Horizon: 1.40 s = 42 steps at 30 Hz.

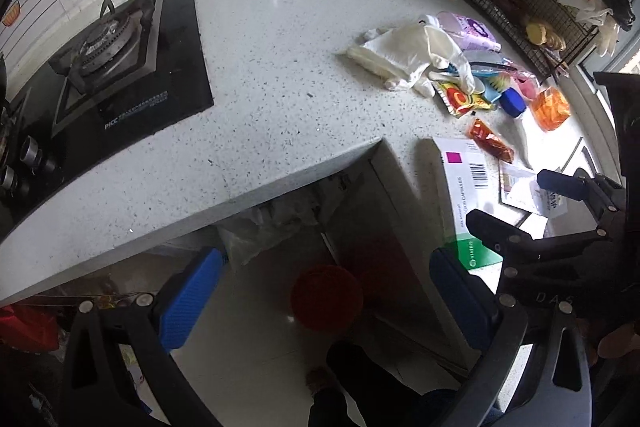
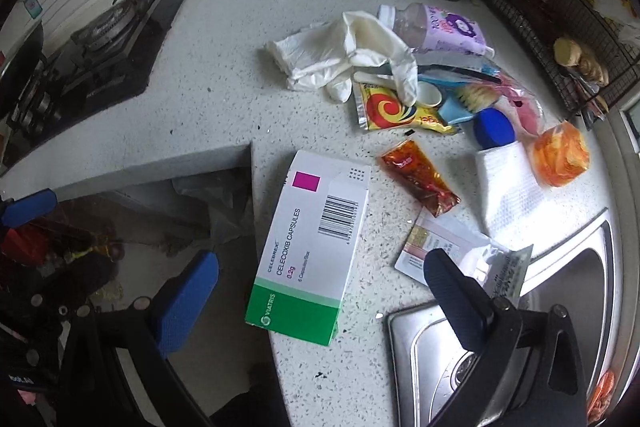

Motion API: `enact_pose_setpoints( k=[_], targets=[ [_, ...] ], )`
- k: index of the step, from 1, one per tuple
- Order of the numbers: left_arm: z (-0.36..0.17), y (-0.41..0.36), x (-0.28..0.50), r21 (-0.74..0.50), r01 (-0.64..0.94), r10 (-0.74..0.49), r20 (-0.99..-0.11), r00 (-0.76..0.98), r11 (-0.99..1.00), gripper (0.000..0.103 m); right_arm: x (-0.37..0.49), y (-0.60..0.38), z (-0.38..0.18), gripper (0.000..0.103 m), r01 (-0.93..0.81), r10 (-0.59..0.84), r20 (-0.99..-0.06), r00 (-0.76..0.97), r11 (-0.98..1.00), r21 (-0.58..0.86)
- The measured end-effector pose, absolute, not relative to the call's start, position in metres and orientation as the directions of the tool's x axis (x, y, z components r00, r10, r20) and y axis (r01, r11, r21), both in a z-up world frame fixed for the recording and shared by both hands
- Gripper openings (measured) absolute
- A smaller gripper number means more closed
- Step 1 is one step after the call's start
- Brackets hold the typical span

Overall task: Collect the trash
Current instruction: 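Grasp the white-green Celecoxib capsules box with the right gripper, then grasp the small white medicine packet with the left gripper while the right holds the box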

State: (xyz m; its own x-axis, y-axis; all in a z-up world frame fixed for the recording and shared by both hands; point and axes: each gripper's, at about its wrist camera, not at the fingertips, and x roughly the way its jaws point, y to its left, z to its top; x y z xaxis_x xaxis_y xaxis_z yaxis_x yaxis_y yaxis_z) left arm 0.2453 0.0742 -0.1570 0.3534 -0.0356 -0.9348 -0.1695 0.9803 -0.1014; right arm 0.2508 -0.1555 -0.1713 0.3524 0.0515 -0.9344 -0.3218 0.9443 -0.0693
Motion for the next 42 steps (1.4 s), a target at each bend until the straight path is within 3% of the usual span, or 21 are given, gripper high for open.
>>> enact_pose_setpoints(
  k=[9,14,19,31,42],
  targets=[
    [-0.18,0.083,0.254,-0.095,-0.223,-0.021,-0.95,0.311,0.97,0.103,0.264,-0.15,-0.205,0.103,-0.351,0.064,-0.959,0.276,0.936,-0.039],
    [-0.181,0.081,0.251,-0.088,-0.215,-0.018,-0.951,0.307,0.973,0.103,0.259,-0.149,-0.212,0.082,-0.33,0.098,-0.968,0.23,0.944,0.017],
    [-0.177,0.078,0.245,-0.069,-0.201,-0.004,-0.952,0.307,0.977,0.103,0.248,-0.152,-0.214,0.067,-0.327,0.076,-0.954,0.29,0.945,-0.024],
    [-0.165,0.068,0.241,-0.047,-0.173,0.011,-0.948,0.319,0.984,0.103,0.253,-0.168,-0.211,0.063,-0.281,0.129,-0.948,0.292,0.959,0.044],
    [-0.13,0.031,0.267,-0.101,-0.074,-0.065,-0.922,0.383,0.992,0.103,0.243,-0.238,-0.126,0.063,-0.176,0.137,-0.883,0.449,0.982,0.063]
  ],
)
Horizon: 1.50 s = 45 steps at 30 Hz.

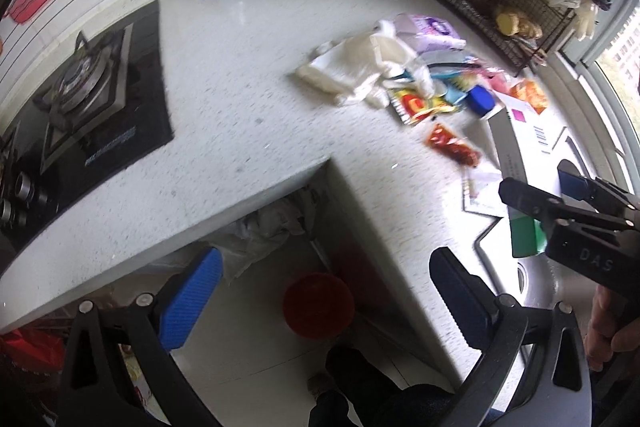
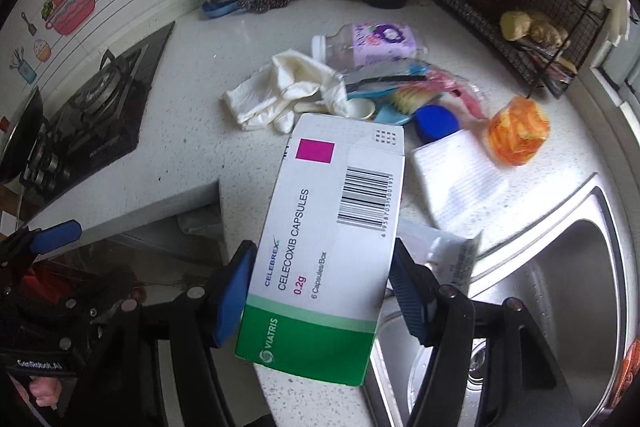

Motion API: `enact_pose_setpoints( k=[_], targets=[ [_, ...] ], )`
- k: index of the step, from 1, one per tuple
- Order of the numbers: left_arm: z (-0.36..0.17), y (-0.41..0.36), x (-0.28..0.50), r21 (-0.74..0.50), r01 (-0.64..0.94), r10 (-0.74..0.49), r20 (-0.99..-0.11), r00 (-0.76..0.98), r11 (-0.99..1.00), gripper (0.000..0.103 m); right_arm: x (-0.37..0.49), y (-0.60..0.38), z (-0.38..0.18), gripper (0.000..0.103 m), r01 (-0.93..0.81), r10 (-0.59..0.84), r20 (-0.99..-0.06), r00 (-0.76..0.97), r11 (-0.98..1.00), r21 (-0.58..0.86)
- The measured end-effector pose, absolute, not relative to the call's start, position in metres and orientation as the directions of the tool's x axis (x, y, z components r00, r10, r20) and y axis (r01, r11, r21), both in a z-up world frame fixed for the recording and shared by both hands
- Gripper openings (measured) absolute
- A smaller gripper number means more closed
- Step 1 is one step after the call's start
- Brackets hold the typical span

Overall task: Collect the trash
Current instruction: 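Grasp the small white medicine packet with the left gripper while the right holds the box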

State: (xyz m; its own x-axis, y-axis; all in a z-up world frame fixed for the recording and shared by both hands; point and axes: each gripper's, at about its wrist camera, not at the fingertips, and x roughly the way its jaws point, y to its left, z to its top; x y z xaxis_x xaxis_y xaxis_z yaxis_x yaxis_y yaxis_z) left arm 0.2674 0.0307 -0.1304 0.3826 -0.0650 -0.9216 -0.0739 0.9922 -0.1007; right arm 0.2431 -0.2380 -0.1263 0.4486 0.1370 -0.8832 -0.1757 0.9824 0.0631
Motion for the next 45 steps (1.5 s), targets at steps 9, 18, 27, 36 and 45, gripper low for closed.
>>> enact_pose_setpoints(
  k=[9,18,27,36,45],
  targets=[
    [-0.12,-0.044,0.311,-0.13,0.091,-0.155,-0.914,0.376,0.987,0.103,0.229,-0.308,-0.107,0.063,-0.023,0.043,-0.863,0.504,0.999,0.037],
    [-0.135,-0.122,0.345,-0.147,0.245,-0.221,-0.925,0.309,0.958,0.103,0.22,-0.363,-0.124,0.063,0.099,0.018,-0.889,0.457,0.992,0.071],
    [-0.168,-0.175,0.369,-0.144,0.311,-0.223,-0.946,0.234,0.939,0.103,0.211,-0.392,-0.139,0.062,0.16,0.011,-0.907,0.421,0.983,0.086],
    [-0.196,-0.207,0.386,-0.113,0.352,-0.187,-0.964,0.186,0.929,0.083,0.211,-0.419,-0.14,0.063,0.177,0.035,-0.907,0.419,0.977,0.12],
    [-0.216,-0.227,0.381,-0.14,0.355,-0.207,-0.966,0.157,0.924,0.008,0.215,-0.42,-0.137,0.063,0.157,0.056,-0.901,0.431,0.978,0.137]
  ],
)
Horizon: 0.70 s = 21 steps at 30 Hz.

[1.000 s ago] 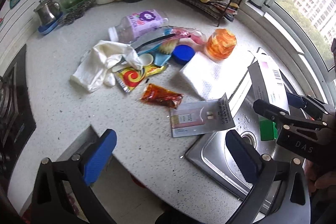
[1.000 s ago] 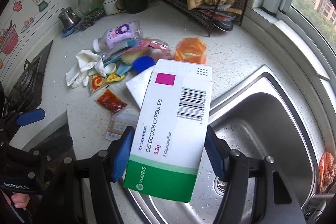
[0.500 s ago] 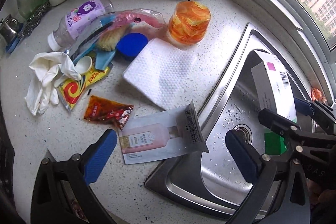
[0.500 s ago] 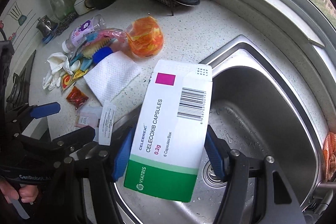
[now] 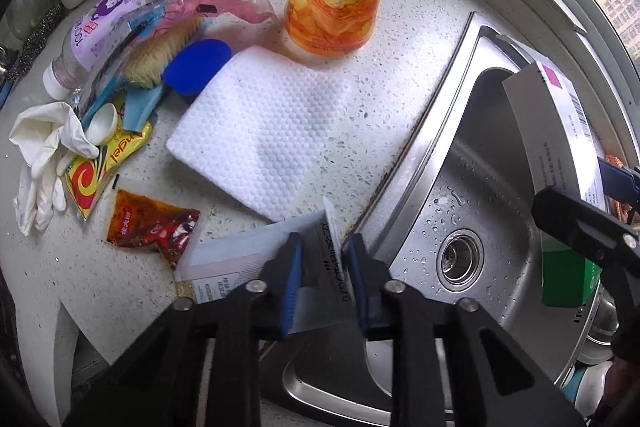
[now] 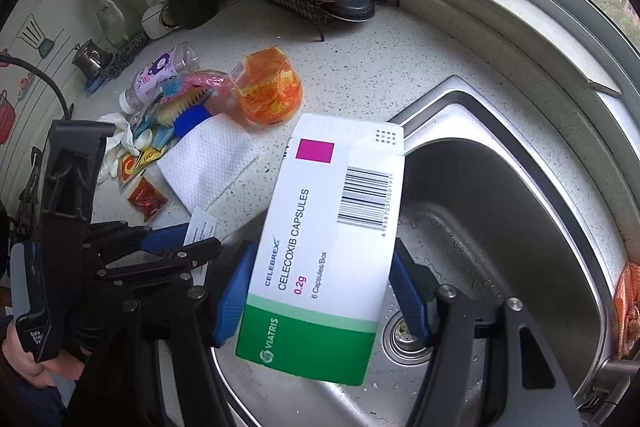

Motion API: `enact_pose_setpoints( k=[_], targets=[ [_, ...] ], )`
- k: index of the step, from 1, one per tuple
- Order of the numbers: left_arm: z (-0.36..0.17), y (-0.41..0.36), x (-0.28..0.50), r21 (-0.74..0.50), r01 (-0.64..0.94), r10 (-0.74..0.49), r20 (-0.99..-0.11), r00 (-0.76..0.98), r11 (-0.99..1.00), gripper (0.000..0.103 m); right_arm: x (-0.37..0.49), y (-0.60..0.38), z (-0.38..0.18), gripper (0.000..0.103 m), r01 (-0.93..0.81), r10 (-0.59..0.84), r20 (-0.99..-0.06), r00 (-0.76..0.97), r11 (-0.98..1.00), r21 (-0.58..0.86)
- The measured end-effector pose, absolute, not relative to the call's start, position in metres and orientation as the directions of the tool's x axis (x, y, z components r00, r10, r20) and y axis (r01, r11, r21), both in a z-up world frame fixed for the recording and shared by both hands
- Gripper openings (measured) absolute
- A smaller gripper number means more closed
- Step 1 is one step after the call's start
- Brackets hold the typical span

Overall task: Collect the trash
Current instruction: 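Grasp the small white medicine packet with the left gripper while the right holds the box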

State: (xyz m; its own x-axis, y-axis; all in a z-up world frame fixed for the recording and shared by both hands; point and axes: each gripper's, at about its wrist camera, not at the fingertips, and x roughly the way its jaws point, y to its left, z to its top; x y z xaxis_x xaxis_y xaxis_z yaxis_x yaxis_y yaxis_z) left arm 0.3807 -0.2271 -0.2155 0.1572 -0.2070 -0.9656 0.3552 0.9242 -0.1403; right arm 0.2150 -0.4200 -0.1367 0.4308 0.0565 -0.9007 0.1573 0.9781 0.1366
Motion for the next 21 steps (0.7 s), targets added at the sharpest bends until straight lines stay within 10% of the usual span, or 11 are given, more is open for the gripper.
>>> enact_pose_setpoints(
  k=[21],
  targets=[
    [-0.114,-0.145,0.323,-0.15,0.371,-0.293,-0.883,0.366,0.916,0.001,0.194,-0.357,-0.082,0.063,0.062,0.062,-0.858,0.51,0.992,0.109]
  ],
)
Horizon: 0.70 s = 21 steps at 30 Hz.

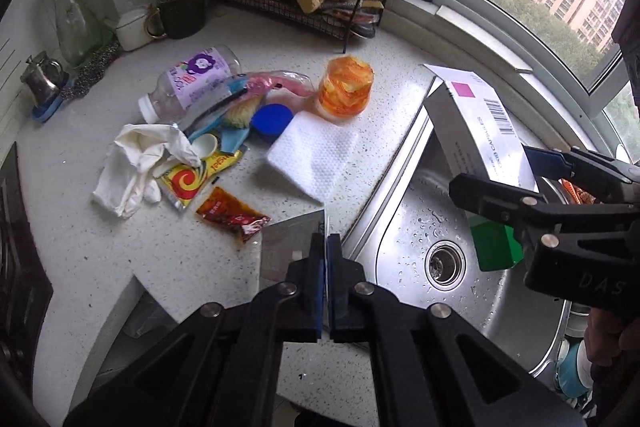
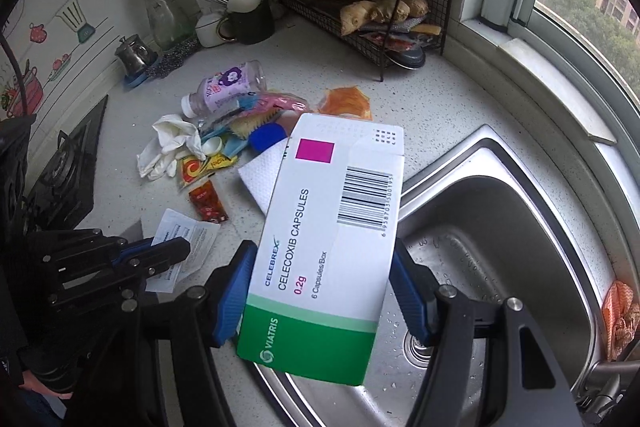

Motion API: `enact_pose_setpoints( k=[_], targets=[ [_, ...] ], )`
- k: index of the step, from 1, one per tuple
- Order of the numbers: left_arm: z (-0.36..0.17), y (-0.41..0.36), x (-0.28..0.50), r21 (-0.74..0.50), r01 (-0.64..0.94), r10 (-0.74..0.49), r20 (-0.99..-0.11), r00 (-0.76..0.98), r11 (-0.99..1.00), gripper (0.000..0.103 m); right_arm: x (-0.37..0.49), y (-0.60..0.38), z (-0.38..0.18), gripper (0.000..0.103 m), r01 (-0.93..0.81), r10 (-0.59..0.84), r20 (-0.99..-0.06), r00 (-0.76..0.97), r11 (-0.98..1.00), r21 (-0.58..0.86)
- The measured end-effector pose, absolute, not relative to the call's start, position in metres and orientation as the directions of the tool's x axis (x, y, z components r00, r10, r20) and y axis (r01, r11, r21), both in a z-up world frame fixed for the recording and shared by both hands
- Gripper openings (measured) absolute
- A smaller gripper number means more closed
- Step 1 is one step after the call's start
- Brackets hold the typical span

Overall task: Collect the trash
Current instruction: 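Grasp the small white medicine packet with the left gripper while the right holds the box, then carry the packet and box down toward the red bucket with both grippers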

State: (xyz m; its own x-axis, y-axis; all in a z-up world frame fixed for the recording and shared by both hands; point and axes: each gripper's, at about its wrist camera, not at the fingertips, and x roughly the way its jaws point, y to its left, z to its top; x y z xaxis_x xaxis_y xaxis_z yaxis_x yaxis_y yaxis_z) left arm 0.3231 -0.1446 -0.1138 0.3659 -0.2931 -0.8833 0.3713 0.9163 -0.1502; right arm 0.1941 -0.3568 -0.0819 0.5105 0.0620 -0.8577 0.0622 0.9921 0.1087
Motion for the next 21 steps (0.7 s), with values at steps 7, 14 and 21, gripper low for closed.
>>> enact_pose_setpoints(
  k=[7,14,21],
  targets=[
    [-0.081,-0.1,0.288,-0.153,0.336,-0.296,-0.851,0.434,0.93,0.001,0.169,-0.313,-0.057,0.063,0.019,0.067,-0.833,0.55,0.996,0.093],
    [-0.065,-0.053,0.24,-0.153,0.316,-0.294,-0.833,0.468,0.936,0.001,0.139,-0.261,-0.046,0.063,-0.019,0.069,-0.817,0.572,0.997,0.071],
    [-0.066,-0.01,0.187,-0.159,0.294,-0.289,-0.832,0.474,0.942,0.001,0.105,-0.21,-0.048,0.063,-0.05,0.082,-0.808,0.583,0.997,0.065]
  ],
)
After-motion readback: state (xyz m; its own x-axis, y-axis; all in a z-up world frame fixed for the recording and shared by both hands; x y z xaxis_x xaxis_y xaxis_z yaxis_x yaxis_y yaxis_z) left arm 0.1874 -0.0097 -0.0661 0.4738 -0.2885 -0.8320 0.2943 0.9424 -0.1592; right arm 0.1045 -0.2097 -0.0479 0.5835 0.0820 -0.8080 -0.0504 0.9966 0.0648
